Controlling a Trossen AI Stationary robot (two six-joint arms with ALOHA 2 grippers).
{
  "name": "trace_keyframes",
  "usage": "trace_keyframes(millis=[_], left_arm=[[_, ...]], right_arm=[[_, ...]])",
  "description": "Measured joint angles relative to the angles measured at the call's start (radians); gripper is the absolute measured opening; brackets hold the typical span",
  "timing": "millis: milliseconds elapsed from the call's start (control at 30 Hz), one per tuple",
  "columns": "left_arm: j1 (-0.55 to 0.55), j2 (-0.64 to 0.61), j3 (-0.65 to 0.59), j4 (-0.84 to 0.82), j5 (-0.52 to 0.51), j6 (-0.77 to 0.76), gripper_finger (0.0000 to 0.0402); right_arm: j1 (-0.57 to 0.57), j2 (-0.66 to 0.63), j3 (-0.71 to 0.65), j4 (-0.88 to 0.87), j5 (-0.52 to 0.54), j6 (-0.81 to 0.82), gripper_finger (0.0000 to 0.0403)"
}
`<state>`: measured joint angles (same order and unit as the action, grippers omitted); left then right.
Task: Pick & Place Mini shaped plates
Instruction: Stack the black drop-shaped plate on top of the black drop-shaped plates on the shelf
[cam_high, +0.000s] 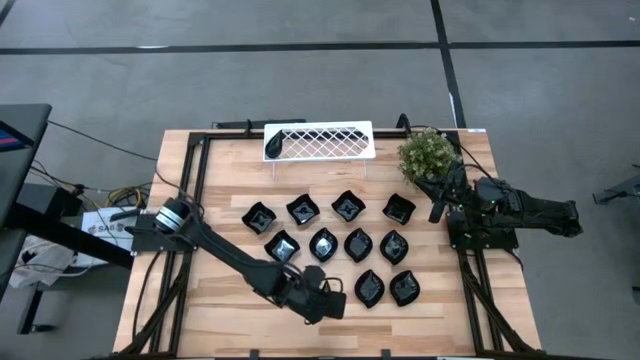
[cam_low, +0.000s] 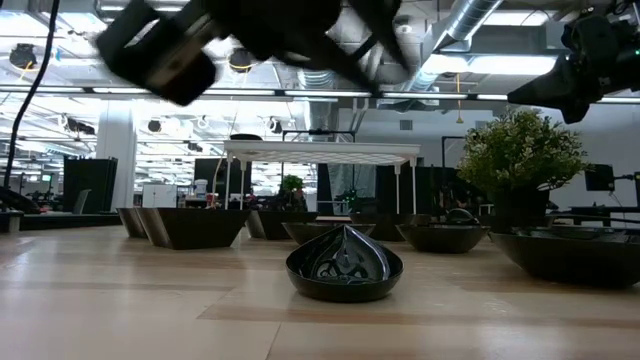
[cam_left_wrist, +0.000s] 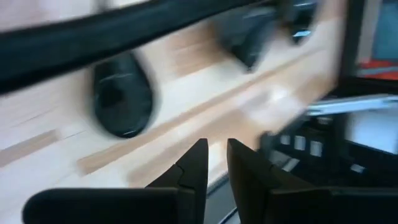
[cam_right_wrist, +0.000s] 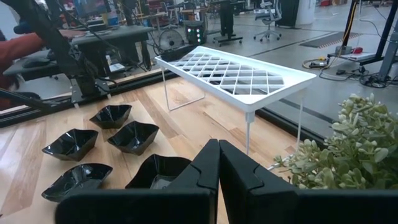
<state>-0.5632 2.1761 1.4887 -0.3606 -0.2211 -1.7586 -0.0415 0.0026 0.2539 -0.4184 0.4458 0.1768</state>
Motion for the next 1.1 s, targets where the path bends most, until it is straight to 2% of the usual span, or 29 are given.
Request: trace_keyframes(millis=[267,633,967,1100], left_arm=[[0.001,-0.033,0.001,-0.162,-0.006,-0.083,0.0061],[0.032,-0.003,0.000,-0.168,0.009,-0.078,0.0064],[0.035,0.003,-0.023,-0.169,-0.015,-0.056,0.0142],[0.037,0.003,-0.049,-0.158,-0.012,-0.073,0.0159]], right_arm=[[0.000,0.000,0.000,0.000,0.000,0.000,0.0001],[0.000,0.000,0.000,-0.001,0.000,0.000,0.0001],[0.000,0.000,0.000,-0.001,0.000,0.000,0.0001],[0.000,0.000,0.000,-0.001,0.000,0.000,0.0001]])
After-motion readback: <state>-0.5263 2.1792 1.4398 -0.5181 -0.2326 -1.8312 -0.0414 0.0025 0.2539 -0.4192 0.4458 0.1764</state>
